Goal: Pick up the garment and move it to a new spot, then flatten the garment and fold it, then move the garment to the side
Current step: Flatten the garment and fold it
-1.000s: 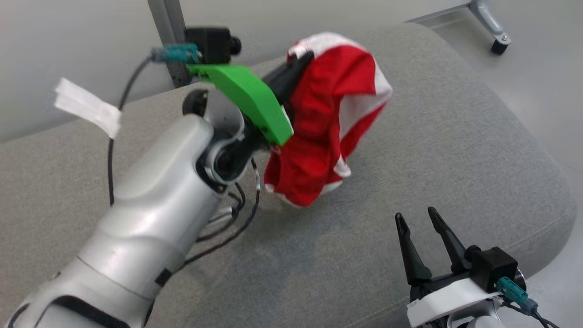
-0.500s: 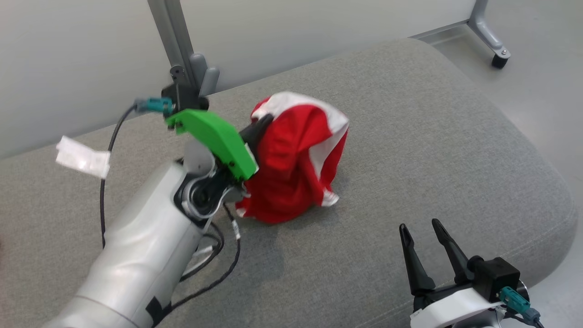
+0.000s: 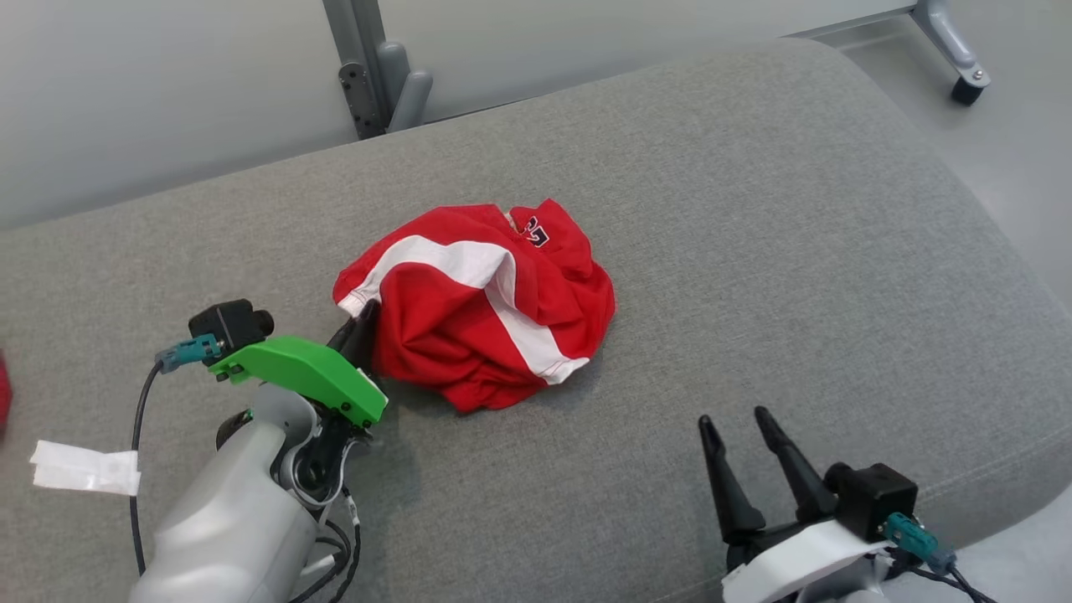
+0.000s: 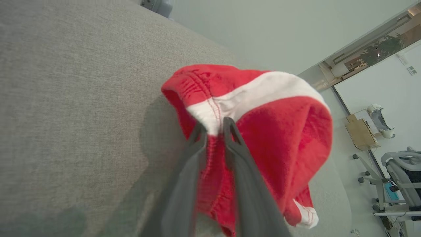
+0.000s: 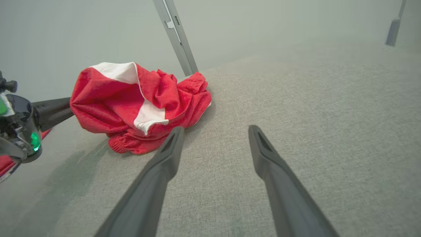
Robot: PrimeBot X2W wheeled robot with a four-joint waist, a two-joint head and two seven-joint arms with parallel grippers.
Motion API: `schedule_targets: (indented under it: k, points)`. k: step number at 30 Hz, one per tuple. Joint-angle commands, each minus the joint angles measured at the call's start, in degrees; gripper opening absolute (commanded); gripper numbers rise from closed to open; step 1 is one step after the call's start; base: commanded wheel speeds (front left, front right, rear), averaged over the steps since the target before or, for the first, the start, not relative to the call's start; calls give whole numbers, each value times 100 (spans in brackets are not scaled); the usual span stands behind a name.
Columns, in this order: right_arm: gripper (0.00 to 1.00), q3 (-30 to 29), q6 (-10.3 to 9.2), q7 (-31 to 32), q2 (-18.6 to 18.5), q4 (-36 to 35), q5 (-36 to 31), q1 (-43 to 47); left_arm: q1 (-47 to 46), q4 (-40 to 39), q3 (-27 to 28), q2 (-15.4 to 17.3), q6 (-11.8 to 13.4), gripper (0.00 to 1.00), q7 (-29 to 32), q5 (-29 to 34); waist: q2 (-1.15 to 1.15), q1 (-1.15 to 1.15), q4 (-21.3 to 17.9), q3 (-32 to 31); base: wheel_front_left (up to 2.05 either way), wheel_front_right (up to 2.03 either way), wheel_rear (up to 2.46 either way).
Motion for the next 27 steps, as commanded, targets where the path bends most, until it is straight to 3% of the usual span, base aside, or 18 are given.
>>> schedule_targets:
  k: [1,4,7,9,12,15,21,27]
  points:
    - [100,255,0,-14,-1,184,227,-171,125,-72,-60,44,-40,100,-232,139,0,0,207,147,0,0,0]
    - [100,410,0,-15,-21,415,561,-389,176,-231,-269,223,-42,100,-773,682,0,0,383,234,0,0,0]
    - [100,476,0,-14,-11,495,695,-544,214,-345,-312,345,38,100,-905,1243,0,0,529,293,0,0,0]
    - [100,458,0,-14,-3,576,970,-679,228,-883,199,462,329,100,-931,1993,0,0,714,366,0,0,0]
    - [100,485,0,-14,-8,773,1448,-951,997,-1936,1061,347,780,100,-917,3136,0,0,1009,427,0,0,0]
    - [100,530,0,-14,-7,1040,1907,-1156,1686,-2919,1676,109,941,100,-914,4101,0,0,1314,448,0,0,0]
    - [100,842,1,-14,-10,1445,2835,-1445,2817,-3864,2218,-402,782,100,-915,5283,0,0,1754,484,0,0,0]
    - [100,732,1,-14,-14,1606,3166,-1608,3255,-4203,2441,-690,622,100,-916,5998,0,0,1932,502,0,0,0]
